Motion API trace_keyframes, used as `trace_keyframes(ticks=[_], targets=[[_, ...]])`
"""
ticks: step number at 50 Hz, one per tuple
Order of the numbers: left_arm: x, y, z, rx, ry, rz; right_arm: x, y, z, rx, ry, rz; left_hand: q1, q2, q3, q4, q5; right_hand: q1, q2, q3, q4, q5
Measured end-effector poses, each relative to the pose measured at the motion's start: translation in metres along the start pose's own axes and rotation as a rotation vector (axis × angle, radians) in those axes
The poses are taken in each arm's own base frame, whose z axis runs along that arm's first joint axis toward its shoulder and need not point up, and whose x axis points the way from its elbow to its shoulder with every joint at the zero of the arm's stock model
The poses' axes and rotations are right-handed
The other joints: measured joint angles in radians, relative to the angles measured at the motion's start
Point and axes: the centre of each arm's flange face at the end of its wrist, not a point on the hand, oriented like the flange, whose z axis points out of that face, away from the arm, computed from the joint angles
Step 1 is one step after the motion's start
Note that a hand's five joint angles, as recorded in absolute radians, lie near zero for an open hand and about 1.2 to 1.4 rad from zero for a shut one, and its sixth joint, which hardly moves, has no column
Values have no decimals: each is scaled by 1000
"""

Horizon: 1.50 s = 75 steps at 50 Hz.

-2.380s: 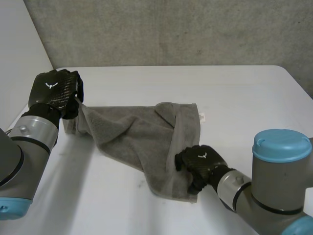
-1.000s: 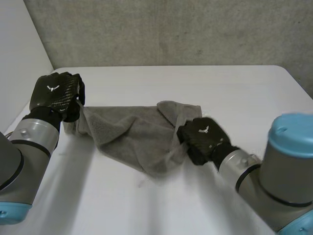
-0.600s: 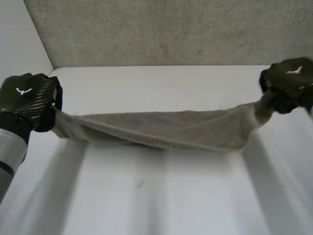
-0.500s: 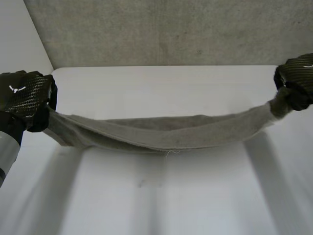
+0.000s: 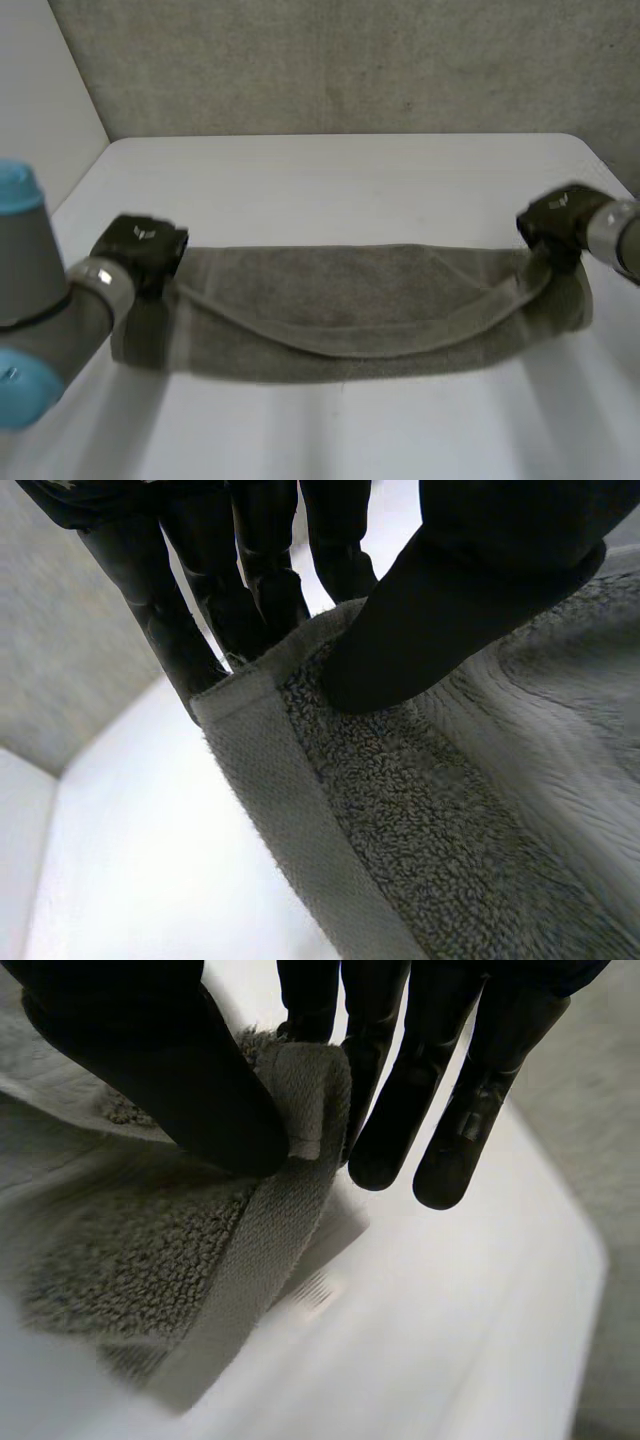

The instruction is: Fold the towel.

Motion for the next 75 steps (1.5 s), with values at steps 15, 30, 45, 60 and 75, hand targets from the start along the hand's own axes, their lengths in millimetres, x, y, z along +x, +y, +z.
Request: trace_keyframes(ticks=[15,30,45,60,75], targets=[[-105,-201,17,809,-332,-198,123,-148,-50,871,625,173,0,0,0,0,0,10,0,0,0,0],[-72,-98,54,504,-218,-283,46,-71,-5,525,287,166,0,0,0,0,1,11,0,0,0,5],[5,39,42,125,18,-106,-20,27,22,98,8,152,0,0,0,0,2,11,0,0,0,6],[-18,41,-52,-15,-19,-31,-15,48,-71,-122,-81,-29,0,0,0,0,2,11,0,0,0,6],[-16,31,-68,34,23,-30,0,48,-67,-61,-45,-22,0,0,0,0,2,12,0,0,0,6]])
